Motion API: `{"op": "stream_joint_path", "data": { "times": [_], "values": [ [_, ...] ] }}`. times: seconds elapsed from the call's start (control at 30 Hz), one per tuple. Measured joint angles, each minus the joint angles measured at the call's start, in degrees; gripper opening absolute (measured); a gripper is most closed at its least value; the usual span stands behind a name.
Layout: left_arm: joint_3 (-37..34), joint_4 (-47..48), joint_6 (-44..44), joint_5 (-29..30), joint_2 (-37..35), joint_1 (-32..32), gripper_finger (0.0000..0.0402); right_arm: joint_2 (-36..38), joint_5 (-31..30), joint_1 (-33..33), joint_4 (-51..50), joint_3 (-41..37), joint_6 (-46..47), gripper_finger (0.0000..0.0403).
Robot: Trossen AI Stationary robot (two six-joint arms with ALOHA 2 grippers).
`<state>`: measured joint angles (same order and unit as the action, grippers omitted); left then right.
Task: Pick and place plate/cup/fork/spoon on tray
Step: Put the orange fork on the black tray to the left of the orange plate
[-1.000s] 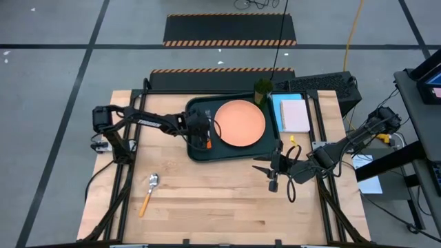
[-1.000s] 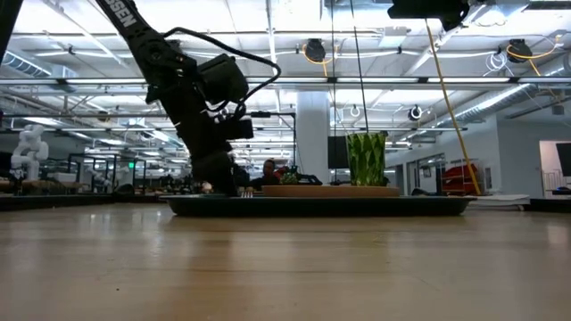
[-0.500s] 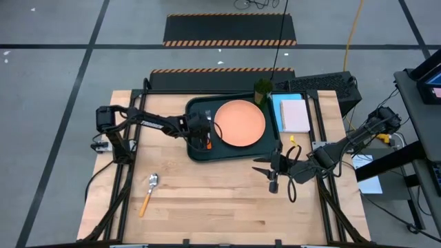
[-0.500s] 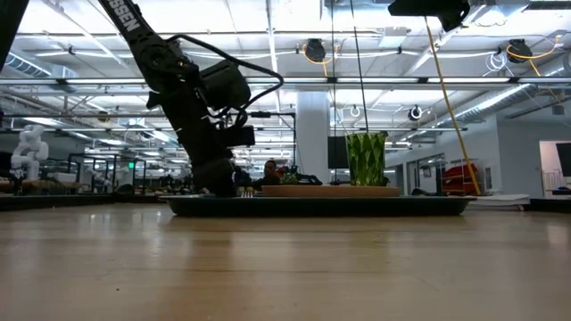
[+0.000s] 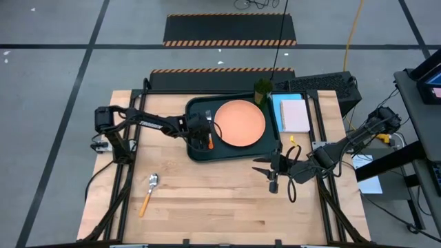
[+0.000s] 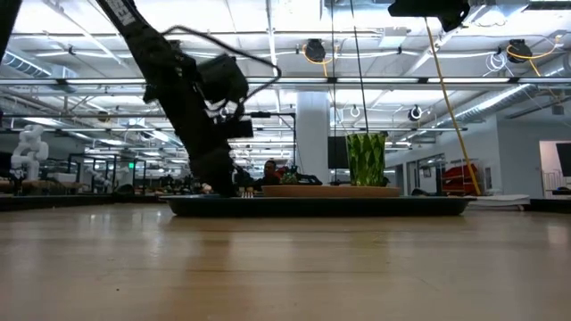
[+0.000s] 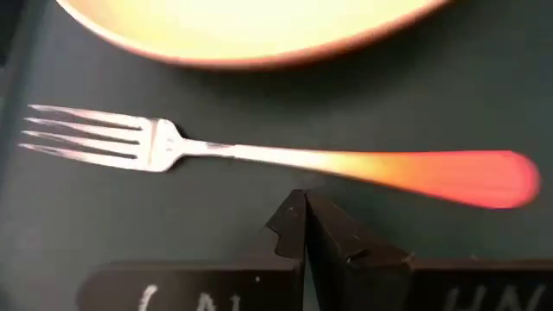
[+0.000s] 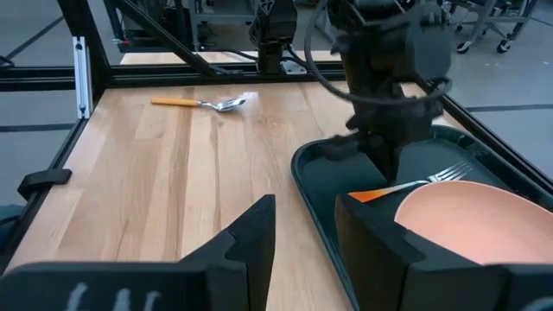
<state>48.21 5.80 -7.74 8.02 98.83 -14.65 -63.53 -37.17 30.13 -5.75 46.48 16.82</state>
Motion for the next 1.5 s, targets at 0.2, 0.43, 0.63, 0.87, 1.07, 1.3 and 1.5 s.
{"op": "stream_joint_path", "data": {
  "times": [0.2,0.43,0.63,0.87,1.07,1.3,1.5],
  "values": [
    [0.13,8.33,7.24,2.84,-5.64,4.16,0.0008,0.0,0.0,0.0,-0.97,0.0,0.04,0.0118],
    [-1.19,15.68,10.07,6.11,-6.38,7.5,0.0006,0.0,0.39,-0.02,-1.11,0.0,2.49,0.0118],
    [-3.17,17.64,10.53,7.12,-6.32,7.65,0.0003,-0.01,3.0,0.0,-1.0,0.0,3.74,0.0118],
    [-3.17,18.59,9.76,10.19,-6.32,7.37,0.0008,0.0,2.89,0.0,-1.0,0.0,3.41,0.0118],
    [-3.17,20.22,9.52,11.5,-6.32,5.1,0.0007,-0.02,2.82,0.0,-1.02,0.0,3.08,0.0118],
    [-3.17,22.7,8.27,13.07,-6.32,2.58,0.0003,0.0,2.79,0.0,-1.22,0.0,2.89,0.0118],
    [-3.17,22.57,7.96,13.14,-6.32,1.05,0.0008,0.0,2.8,0.0,-1.37,0.0,2.85,0.0118]
  ]
}}
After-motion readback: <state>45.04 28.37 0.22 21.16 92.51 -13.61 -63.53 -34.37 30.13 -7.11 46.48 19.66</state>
